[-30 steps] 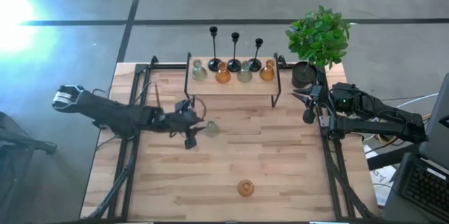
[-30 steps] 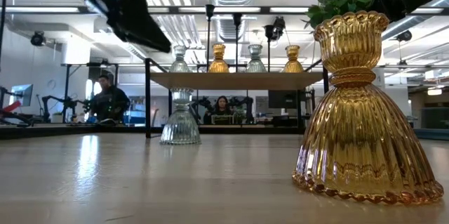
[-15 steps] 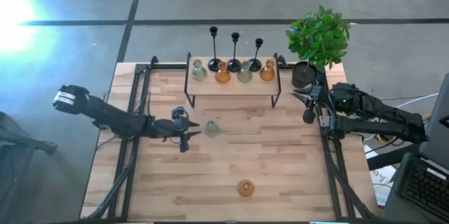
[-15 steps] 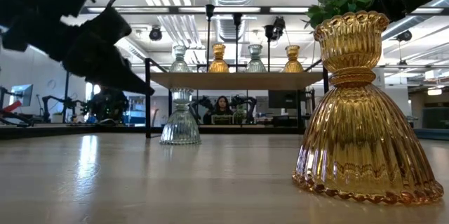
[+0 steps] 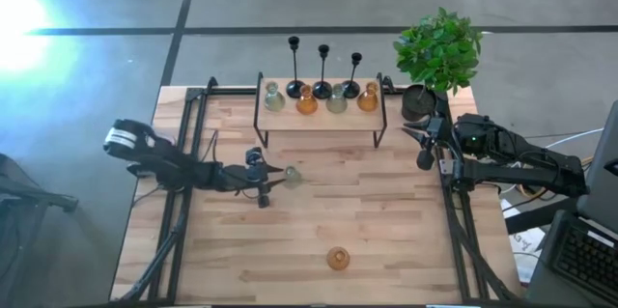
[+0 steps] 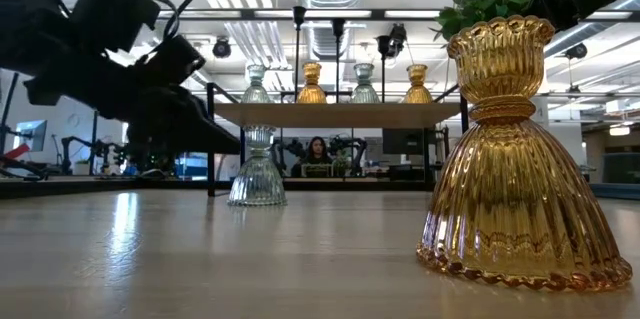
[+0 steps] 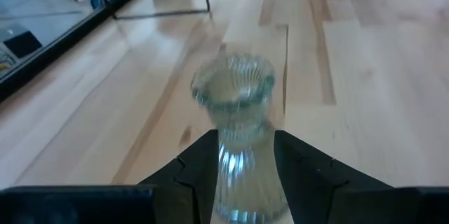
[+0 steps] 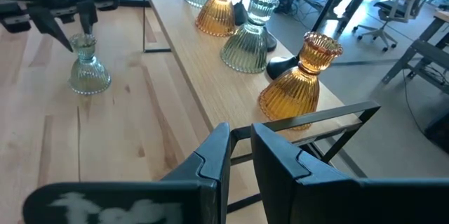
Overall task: Pick & Place candle stick holders
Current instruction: Put the green candle holder on the shelf
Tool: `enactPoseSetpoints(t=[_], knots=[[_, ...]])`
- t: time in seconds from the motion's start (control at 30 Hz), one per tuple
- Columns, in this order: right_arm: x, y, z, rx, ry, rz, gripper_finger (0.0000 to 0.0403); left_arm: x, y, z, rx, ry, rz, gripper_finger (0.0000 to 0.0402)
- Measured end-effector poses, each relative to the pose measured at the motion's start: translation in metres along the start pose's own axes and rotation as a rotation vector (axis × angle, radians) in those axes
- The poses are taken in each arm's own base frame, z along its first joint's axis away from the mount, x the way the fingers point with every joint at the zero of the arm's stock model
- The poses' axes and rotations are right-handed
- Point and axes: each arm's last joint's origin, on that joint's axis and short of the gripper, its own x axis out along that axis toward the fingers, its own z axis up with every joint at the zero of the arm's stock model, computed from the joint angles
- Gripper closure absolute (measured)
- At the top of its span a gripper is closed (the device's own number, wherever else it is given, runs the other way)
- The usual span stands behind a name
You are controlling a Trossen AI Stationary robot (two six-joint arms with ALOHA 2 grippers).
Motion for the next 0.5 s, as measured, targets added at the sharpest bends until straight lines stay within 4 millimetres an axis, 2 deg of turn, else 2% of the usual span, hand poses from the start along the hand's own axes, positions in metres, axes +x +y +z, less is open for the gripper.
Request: enactPoseSetpoints(t=[0.23,0.5], knots=[[0.0,0.0,0.0,0.0,0.0,0.0,0.0351,0.022,-0.007,0.001,0.009,0.018,0.006,0.0259],[0.0,0.0,0.0,0.0,0.0,0.0,0.0351,0.042,-0.003,0.006,-0.022,0.022,0.041,0.0259]])
